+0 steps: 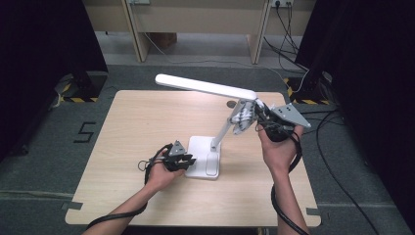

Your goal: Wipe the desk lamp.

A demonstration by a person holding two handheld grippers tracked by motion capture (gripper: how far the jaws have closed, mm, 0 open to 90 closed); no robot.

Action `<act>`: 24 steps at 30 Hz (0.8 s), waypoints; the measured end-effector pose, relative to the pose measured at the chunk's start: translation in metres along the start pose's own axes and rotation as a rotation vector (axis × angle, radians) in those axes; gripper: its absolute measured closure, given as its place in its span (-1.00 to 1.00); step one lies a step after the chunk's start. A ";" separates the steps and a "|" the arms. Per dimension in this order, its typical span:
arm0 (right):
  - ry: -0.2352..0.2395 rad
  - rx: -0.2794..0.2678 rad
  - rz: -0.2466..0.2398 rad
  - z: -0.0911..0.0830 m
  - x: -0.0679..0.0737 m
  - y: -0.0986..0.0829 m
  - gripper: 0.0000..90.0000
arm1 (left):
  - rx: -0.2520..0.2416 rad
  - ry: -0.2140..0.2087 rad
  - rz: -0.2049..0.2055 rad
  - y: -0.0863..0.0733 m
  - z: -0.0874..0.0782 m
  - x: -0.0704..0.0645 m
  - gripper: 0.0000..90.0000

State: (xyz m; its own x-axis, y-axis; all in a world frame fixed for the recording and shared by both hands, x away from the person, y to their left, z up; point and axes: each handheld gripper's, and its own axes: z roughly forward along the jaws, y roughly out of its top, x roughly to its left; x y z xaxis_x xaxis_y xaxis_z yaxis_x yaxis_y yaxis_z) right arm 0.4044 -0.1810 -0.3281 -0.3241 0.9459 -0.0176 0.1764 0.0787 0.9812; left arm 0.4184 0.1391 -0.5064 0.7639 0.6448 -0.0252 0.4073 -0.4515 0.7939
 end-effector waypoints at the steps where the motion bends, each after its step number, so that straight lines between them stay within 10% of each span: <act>1: 0.002 0.003 0.001 0.000 0.000 0.000 0.77 | 0.001 0.000 0.001 0.000 0.000 0.000 0.63; 24: 0.001 0.052 -0.041 0.020 0.002 0.002 0.76 | 0.011 -0.005 0.006 0.002 0.000 0.001 0.62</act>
State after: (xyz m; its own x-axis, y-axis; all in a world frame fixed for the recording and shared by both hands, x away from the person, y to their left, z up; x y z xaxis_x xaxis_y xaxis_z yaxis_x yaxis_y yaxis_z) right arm 0.4232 -0.1730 -0.3301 -0.3324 0.9414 -0.0572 0.2110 0.1333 0.9683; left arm 0.4200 0.1387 -0.5054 0.7690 0.6388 -0.0238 0.4081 -0.4619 0.7875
